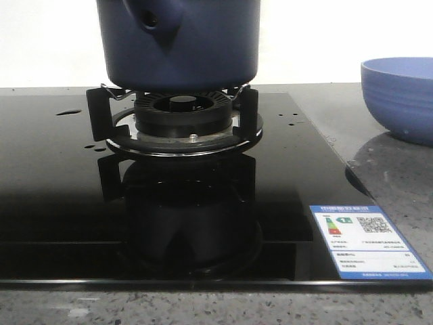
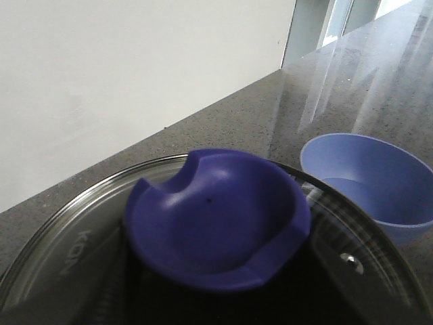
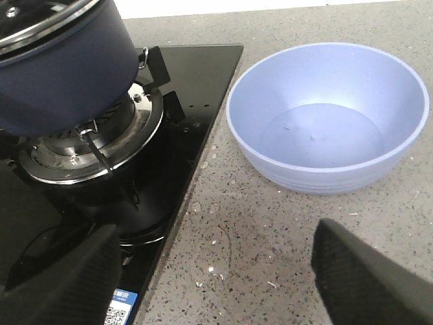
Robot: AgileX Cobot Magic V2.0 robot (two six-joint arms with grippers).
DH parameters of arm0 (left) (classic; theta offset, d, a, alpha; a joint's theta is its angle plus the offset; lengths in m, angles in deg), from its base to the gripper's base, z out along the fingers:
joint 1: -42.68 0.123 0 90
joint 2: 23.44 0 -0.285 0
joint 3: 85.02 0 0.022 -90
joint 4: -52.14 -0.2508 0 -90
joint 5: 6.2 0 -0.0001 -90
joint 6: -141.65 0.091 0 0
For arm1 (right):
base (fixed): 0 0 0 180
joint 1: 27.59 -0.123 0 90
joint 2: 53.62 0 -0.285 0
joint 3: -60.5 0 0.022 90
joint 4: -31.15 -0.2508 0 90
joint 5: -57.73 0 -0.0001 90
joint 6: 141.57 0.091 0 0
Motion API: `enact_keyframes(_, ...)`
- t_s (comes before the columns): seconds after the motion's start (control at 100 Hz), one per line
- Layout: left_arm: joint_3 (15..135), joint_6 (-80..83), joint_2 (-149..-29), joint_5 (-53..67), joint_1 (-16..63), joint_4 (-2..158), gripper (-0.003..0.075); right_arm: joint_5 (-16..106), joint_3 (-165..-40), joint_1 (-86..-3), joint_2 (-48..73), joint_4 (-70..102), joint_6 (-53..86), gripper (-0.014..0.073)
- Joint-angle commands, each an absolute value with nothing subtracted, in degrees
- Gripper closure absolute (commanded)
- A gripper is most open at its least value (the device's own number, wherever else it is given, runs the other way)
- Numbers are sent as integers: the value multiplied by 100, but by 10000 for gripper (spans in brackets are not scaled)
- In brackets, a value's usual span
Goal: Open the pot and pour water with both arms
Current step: 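Grasp the rim of the light blue bowl with the right gripper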
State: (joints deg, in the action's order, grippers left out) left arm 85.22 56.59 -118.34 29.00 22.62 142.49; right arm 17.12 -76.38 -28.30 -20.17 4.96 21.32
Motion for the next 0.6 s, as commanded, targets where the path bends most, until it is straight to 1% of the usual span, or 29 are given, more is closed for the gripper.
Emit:
enact_keyframes(0.0,8812,5611,-11653,3077,2210,14614,429,2047,-7839,-2842,-1928,373,2072,65)
enact_keyframes(0.14,8949,5611,-11606,3068,2221,14525,416,1926,-7839,-2842,-1891,373,2072,65)
enact_keyframes(0.29,8959,5601,-11414,3023,2380,14524,363,1827,-7926,-2842,-1603,373,2072,65)
enact_keyframes(0.36,8959,5546,-11323,3023,2567,14516,344,1827,-8034,-2831,-1416,431,2072,65)
enact_keyframes(0.5,8959,5536,-11100,3115,3027,14516,343,1827,-8391,-2831,-881,588,2150,65)
enact_keyframes(0.59,8959,5536,-10959,3234,3361,14503,343,1819,-8743,-2831,-459,880,2547,65)
